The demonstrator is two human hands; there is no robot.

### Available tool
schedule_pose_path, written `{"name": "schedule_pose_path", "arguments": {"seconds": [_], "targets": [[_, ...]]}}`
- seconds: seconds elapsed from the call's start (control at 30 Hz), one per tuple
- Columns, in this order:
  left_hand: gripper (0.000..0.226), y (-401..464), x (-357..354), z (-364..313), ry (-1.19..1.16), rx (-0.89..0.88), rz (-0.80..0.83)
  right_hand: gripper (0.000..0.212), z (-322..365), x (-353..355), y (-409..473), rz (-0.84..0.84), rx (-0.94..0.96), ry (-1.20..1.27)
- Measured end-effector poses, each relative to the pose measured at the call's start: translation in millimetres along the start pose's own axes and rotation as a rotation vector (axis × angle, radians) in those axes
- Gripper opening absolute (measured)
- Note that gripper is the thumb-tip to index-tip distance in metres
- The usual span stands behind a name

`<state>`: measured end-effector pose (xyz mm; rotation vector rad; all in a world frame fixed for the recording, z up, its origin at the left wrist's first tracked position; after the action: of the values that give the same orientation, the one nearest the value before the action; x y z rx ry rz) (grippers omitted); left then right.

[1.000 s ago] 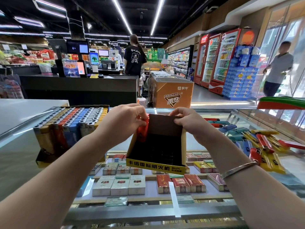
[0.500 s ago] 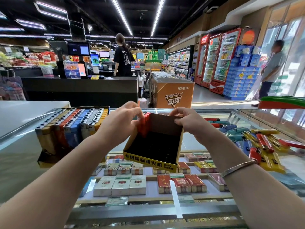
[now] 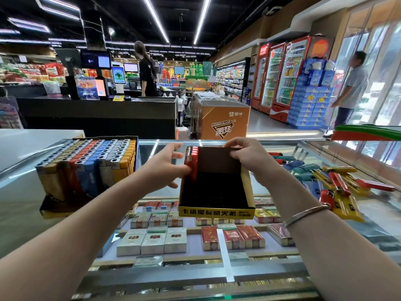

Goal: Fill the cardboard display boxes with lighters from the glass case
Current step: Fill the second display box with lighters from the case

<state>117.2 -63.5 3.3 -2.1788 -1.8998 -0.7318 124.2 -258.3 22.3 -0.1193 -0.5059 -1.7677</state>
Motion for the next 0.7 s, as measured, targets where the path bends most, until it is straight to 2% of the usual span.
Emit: {"name": "schedule_pose_path", "arguments": {"seconds": [0.1, 0.17, 0.23, 0.3, 0.4, 0.47, 0.57, 0.7], "targets": [[0.069, 1.8, -8.7, 5.6, -0.050, 0.028, 0.038, 0.023, 5.6, 5.6, -2.3, -0.056, 0.083, -0.110], [0.065, 2.1, -13.1, 5.1, -0.059, 0.007, 0.041, 0.012, 17.5, 15.5, -3.8, -0.170, 0.211, -0.246], [0.061, 2.0, -17.8, 4.4, -0.059, -0.005, 0.052, 0.013, 29.0, 27.5, -6.5, -0.291, 0.298, -0.341], [0.059, 1.1, -22.7, 2.8, -0.068, -0.021, 0.070, 0.013, 34.9, 37.8, -8.4, -0.345, 0.305, -0.447], [0.058, -1.2, -28.8, -1.3, -0.079, -0.055, 0.079, 0.011, 30.5, 50.9, -12.3, -0.287, 0.208, -0.729], [0.057, -3.7, -32.9, -5.3, -0.078, -0.083, 0.079, 0.024, 24.5, 63.4, -19.8, -0.199, 0.100, -0.898], [0.056, -7.6, -41.0, -10.2, -0.089, -0.103, 0.105, 0.043, 21.9, 91.8, -38.3, -0.141, -0.067, -0.920], [0.055, -11.2, -46.2, -15.0, -0.096, -0.121, 0.117, 0.032, 14.8, 124.4, -67.0, -0.098, -0.225, -0.954]]}}
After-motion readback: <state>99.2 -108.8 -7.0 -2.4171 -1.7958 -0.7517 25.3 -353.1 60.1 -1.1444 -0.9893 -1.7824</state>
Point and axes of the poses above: each hand's wrist, its own y-axis towards the middle knuckle, its own x-axis out of the back of the hand, z = x × y, the point moved 7 cm from there along y, towards the middle knuckle, and after that the axes turned 8 degrees about -z, right-handed, at the moved point
